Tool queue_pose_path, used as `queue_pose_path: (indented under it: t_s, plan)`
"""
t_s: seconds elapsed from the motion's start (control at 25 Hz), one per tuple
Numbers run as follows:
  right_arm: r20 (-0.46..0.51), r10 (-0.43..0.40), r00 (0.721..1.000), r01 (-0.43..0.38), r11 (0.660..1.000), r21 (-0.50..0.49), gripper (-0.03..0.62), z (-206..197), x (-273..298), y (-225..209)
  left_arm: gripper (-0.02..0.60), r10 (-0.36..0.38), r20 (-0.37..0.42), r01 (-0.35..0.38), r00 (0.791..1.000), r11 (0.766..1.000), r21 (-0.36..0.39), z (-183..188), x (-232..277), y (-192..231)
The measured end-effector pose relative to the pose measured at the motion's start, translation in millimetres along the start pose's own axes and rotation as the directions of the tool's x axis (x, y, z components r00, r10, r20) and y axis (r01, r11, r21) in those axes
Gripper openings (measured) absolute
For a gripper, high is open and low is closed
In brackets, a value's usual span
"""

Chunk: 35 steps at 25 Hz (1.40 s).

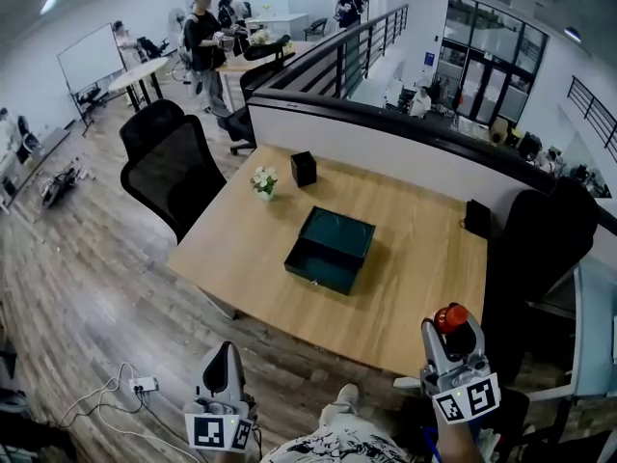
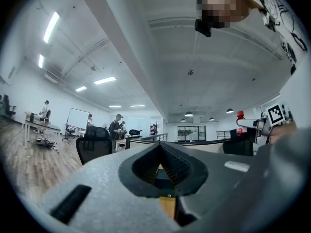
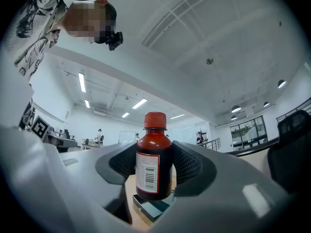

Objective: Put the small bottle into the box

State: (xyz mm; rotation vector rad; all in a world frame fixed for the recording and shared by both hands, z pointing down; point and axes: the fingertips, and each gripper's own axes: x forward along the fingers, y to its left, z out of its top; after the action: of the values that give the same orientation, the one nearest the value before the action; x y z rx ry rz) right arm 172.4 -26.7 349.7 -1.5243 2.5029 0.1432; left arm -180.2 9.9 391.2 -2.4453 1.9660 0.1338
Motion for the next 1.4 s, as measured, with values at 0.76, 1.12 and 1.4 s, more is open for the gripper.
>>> queue_pose_path:
  t_s: [0.76, 1.12, 1.4]
  plan:
    - [-0.023, 0.111, 0.994, -0.110, 0.993, 0.039, 0.229, -45, 120, -97, -0.002, 0.109, -0.010, -0.109, 0.994, 0.994, -0.005, -21, 127, -14]
    - [-0.036, 0.019, 0.999, -0.018, 1.000, 0.002, 0.229, -63, 163, -104, -0.002, -0.011, -0.013, 0.010, 1.000, 1.000, -0.025, -37, 203, 19]
    - [-0.015, -0.161, 0.987, 0.160, 0.986, -0.041, 0.229, -66, 201, -90, -0.002, -0.196, -0.012, 0.196, 0.980, 0.980, -0.010, -28, 284, 69]
